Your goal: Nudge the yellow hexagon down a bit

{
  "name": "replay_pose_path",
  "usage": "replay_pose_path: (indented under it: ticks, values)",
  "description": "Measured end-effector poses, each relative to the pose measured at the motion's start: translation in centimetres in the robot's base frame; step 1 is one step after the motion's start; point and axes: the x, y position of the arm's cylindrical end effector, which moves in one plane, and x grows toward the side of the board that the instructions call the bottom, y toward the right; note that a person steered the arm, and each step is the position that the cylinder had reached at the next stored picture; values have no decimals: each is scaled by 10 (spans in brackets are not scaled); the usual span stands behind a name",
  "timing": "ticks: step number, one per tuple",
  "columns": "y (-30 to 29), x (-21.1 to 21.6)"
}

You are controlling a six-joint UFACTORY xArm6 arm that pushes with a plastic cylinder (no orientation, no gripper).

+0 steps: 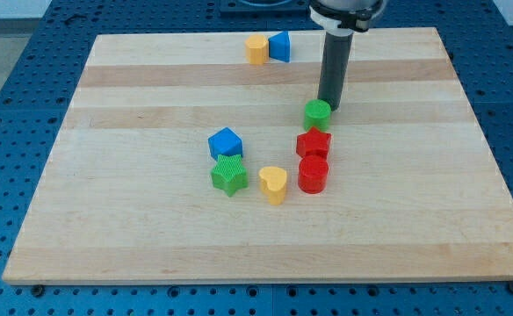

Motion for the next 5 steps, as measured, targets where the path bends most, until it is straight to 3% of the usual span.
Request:
replay_pose_path:
  ticks: [2, 4, 5]
  values:
    - [0, 15]
    - [89, -51]
    - [89, -99]
